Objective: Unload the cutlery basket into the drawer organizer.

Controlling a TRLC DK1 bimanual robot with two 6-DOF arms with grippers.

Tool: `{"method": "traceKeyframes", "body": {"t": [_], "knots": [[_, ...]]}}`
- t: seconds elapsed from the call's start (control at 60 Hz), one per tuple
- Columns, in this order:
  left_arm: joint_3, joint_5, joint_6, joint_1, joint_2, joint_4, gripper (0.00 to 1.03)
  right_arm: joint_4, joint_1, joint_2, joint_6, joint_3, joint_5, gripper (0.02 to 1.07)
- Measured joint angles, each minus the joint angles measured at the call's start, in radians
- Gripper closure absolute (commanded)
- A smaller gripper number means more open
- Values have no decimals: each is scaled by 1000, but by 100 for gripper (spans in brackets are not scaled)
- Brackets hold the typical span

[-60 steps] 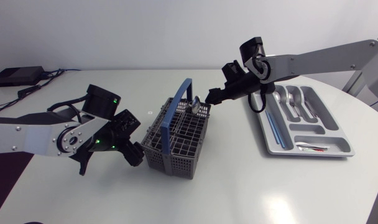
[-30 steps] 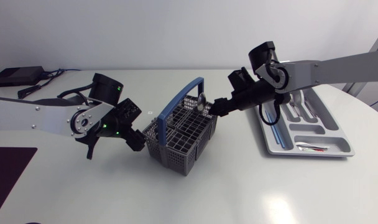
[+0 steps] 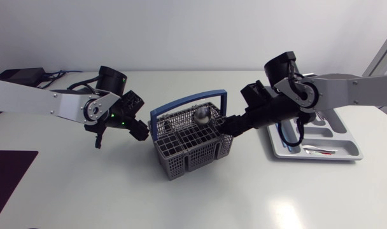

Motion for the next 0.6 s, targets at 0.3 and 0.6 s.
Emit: {"method": "traceKeyframes", "body": {"t": [0.3,0.6], "knots": [[-12,18,15,71,-88,-1,5,-3,-14,-271,-63,-100,97,22],[-47,251,29,-27,-476,-235,5,-21,-2,-401,-100,-145,111,22]]}}
